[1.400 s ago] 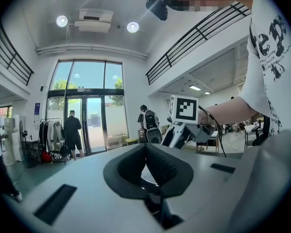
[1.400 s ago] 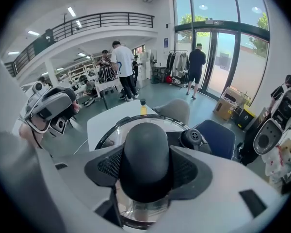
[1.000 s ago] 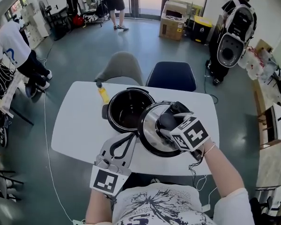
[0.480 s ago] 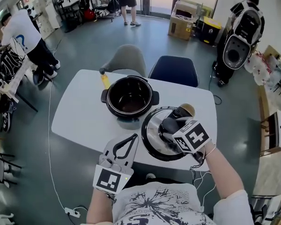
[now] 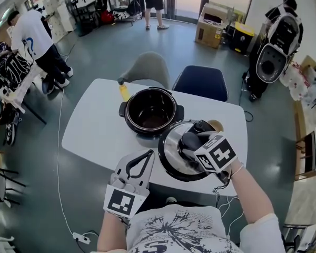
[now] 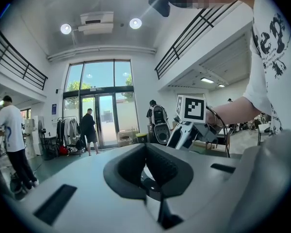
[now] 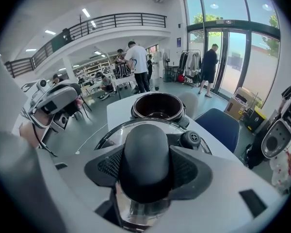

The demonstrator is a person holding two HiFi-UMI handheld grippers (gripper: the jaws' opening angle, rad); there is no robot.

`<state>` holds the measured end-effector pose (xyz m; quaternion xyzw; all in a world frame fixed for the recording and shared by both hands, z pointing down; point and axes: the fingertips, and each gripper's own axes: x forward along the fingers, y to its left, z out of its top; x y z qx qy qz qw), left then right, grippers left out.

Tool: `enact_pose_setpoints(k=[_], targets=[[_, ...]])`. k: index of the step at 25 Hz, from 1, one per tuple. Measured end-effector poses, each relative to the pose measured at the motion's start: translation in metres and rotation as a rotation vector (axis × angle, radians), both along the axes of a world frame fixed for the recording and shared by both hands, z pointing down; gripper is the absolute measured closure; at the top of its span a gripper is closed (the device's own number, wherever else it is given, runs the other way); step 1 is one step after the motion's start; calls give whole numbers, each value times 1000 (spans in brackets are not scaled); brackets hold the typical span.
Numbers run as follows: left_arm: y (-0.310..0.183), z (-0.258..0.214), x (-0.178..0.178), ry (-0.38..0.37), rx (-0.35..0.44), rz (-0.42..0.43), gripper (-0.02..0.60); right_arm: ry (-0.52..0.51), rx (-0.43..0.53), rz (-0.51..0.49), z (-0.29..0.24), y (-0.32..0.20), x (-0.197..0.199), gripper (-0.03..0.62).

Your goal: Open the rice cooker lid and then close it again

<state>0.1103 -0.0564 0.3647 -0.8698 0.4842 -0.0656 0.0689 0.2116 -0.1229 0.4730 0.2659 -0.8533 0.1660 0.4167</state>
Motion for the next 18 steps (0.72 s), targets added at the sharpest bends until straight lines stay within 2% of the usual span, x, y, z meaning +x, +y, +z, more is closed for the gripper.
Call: enact_pose_setpoints(k=[2,6,10,18], targets=[[-7,-2,-3,-10,5,6,568,-3,8,-4,-6,-7,-5,299],[-26,-7,-20,15,10,0,568,-7,45,-8,-17,-28,-23,299],[-48,-12,-44,4,18,9,568,3,73,-11,-27,-52,-48,299],[-104,-27,-99,18,26,23,568,-5,68,1,-39,-107,-107,299]])
